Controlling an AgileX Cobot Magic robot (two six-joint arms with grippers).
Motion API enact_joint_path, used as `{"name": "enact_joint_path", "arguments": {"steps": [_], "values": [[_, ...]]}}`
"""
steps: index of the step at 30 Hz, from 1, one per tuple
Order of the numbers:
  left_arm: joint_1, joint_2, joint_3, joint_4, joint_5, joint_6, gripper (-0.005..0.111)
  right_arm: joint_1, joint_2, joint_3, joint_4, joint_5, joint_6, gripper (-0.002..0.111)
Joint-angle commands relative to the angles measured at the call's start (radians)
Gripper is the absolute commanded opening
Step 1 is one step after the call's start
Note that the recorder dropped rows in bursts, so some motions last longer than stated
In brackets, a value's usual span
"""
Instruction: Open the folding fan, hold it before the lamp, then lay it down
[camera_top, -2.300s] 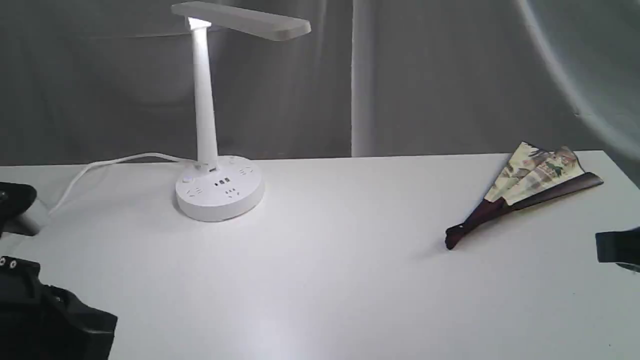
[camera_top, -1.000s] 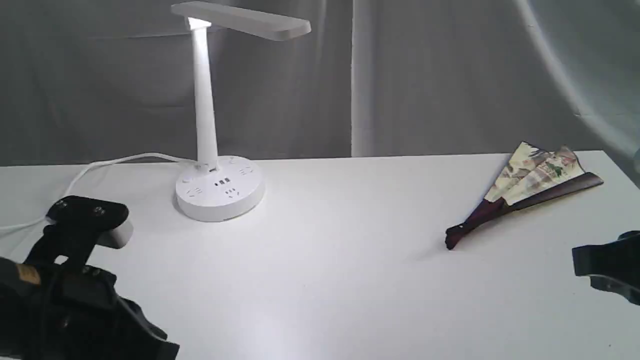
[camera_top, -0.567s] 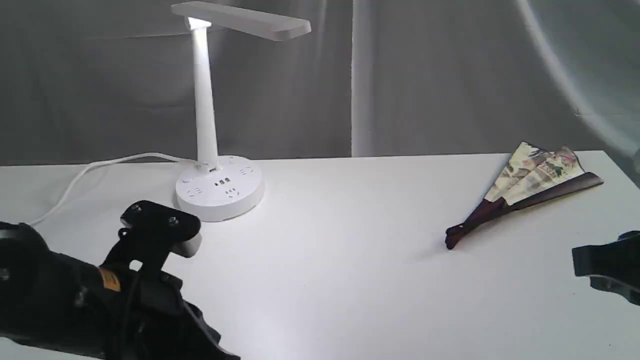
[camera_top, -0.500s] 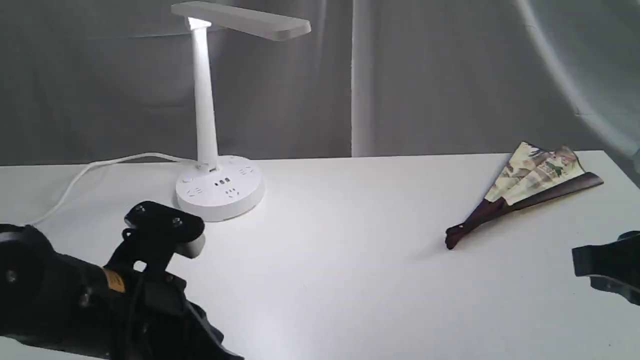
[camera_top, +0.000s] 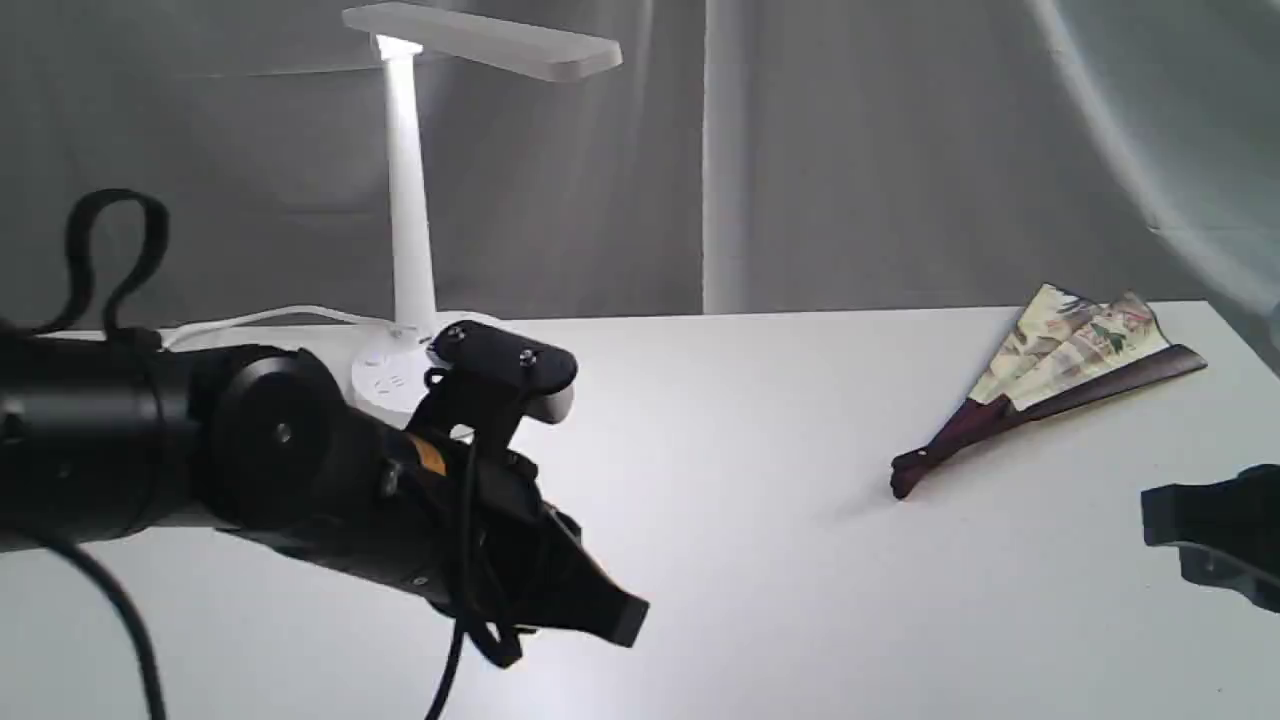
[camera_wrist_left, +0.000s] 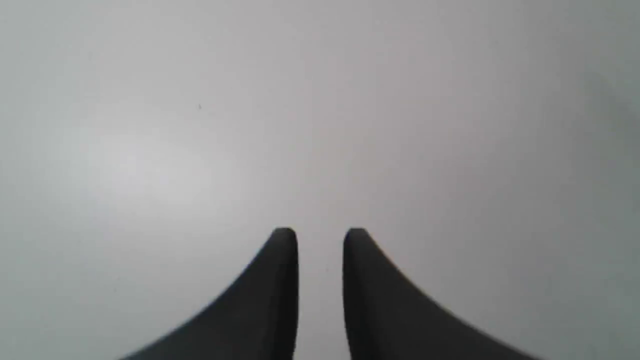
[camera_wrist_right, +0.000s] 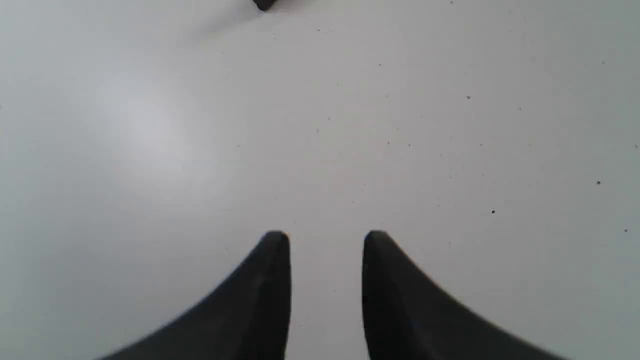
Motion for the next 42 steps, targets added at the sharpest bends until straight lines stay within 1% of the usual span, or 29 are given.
{"name": "enact_joint_path", "arguments": {"steps": [1, 4, 8, 13, 16, 19, 23, 30, 32, 35, 37, 38, 40, 42], "values": [[-0.005, 0.054, -0.074, -0.02, 0.012, 0.006, 0.022, -0.015, 0.046, -0.003, -0.024, -0.026, 0.07, 0.027], [-0.005, 0.103, -0.14, -0.027, 0.023, 0.006, 0.026, -0.043, 0.11, -0.003, 0.016, -0.022, 0.071, 0.027], [-0.005, 0.178, -0.258, -0.027, 0.074, 0.037, 0.03, -0.081, 0.178, -0.017, 0.085, -0.031, 0.064, 0.027], [-0.005, 0.269, -0.395, -0.028, 0.141, 0.031, 0.035, -0.093, 0.232, -0.074, 0.2, -0.033, 0.047, 0.027], [-0.005, 0.299, -0.432, -0.096, 0.132, 0.031, 0.035, -0.093, 0.292, -0.132, 0.32, -0.019, -0.019, 0.027], [-0.005, 0.318, -0.449, -0.14, 0.134, 0.025, 0.035, -0.093, 0.369, -0.2, 0.469, -0.002, -0.057, 0.027], [-0.005, 0.318, -0.45, -0.142, 0.143, 0.012, 0.035, -0.094, 0.469, -0.289, 0.631, -0.005, -0.108, 0.027], [0.001, 0.324, -0.45, -0.099, 0.142, 0.007, 0.035, -0.129, 0.615, -0.404, 0.748, -0.005, -0.112, 0.027], [0.001, 0.327, -0.45, -0.071, 0.125, -0.006, 0.035, -0.146, 0.65, -0.416, 0.778, -0.018, -0.112, 0.027], [0.001, 0.333, -0.455, -0.072, 0.125, -0.024, 0.035, -0.171, 0.69, -0.415, 0.827, -0.05, -0.12, 0.027], [0.001, 0.34, -0.455, -0.072, 0.132, -0.024, 0.035, -0.189, 0.717, -0.415, 0.897, -0.069, -0.147, 0.027], [0.001, 0.342, -0.455, -0.072, 0.136, -0.024, 0.035, -0.199, 0.732, -0.415, 0.943, -0.079, -0.194, 0.027], [0.001, 0.346, -0.455, -0.072, 0.14, -0.024, 0.035, -0.209, 0.764, -0.415, 1.095, -0.072, -0.315, 0.027], [0.001, 0.349, -0.455, -0.072, 0.143, -0.027, 0.035, -0.22, 0.8, -0.415, 1.27, -0.038, -0.481, 0.027]]}}
